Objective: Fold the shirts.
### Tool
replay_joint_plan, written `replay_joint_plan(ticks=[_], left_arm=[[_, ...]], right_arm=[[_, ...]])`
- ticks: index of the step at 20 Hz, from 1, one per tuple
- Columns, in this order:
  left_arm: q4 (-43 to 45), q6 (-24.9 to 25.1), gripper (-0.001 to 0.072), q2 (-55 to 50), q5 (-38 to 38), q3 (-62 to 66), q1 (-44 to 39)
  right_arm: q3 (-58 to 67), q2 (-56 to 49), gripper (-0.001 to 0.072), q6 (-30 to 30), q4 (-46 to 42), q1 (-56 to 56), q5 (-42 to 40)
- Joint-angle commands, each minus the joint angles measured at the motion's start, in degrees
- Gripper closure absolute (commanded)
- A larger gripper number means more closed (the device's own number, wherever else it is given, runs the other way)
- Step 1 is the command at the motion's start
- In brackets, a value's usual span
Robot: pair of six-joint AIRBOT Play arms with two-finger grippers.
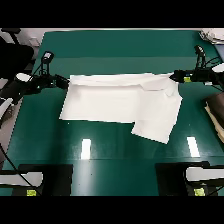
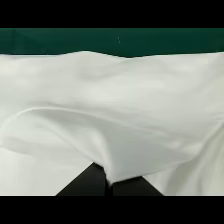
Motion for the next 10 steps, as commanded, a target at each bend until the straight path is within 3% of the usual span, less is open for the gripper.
replay_joint_plan(ticks=[1,10], left_arm=[[1.6,-1.7,0.0684,-0.9,-1.6,-0.2,0.0],[2.9,-1.7,0.0684,-0.9,-1.9,-0.3,0.0]], right_arm=[[-0.1,-0.3,0.0696,0.5,-1.7,0.0,2.3],[-6.5,-0.4,0.0696,-0.2,-2.2,0.0,0.0]])
